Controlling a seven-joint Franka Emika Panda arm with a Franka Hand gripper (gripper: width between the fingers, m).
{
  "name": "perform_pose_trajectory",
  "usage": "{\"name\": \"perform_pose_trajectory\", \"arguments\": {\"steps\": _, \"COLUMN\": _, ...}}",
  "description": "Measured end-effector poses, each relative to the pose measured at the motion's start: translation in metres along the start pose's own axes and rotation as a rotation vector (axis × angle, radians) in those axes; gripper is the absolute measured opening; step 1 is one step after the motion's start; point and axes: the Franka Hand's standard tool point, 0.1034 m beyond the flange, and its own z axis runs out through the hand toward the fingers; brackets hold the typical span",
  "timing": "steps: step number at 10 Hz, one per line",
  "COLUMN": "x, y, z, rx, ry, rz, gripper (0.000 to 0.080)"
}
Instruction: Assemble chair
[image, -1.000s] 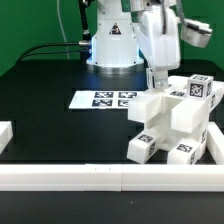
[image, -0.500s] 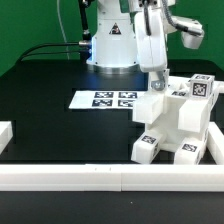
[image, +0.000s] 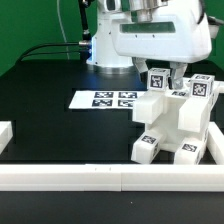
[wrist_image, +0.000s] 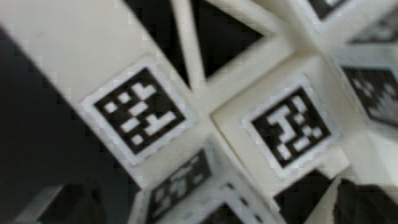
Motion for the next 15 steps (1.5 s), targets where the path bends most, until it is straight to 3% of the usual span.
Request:
{"name": "perform_pose_trajectory", "arguments": {"steps": 3, "x": -0.0016, "y": 0.0001, "z": 0.0008, "rx": -0.009, "ry": 0.001, "rz": -0.245, "gripper": 0.0649}}
{"name": "perform_pose_trajectory", "arguments": {"steps": 4, "x": -0.0019, "y": -0.0001, "z": 0.0010, "rx": -0.008, "ry": 0.000, "rz": -0.232, "gripper": 0.0526}}
{"name": "perform_pose_trajectory", "arguments": {"steps": 5, "x": -0.0019, "y": 0.0000, "z": 0.0010, "rx": -0.008, "ry": 0.000, "rz": -0.211, "gripper": 0.0526}}
{"name": "perform_pose_trajectory", "arguments": {"steps": 6, "x": -0.0018, "y": 0.0001, "z": 0.0010, "rx": -0.008, "ry": 0.000, "rz": -0.213, "gripper": 0.0344}}
{"name": "perform_pose_trajectory", "arguments": {"steps": 7, "x": -0.0019, "y": 0.0000, "z": 0.0011, "rx": -0.008, "ry": 0.000, "rz": -0.181, "gripper": 0.0263}}
{"name": "perform_pose_trajectory", "arguments": {"steps": 15, "x": -0.0039, "y": -0.0010, "z": 0.0019, "rx": -0.007, "ry": -0.001, "rz": 0.371, "gripper": 0.0265}}
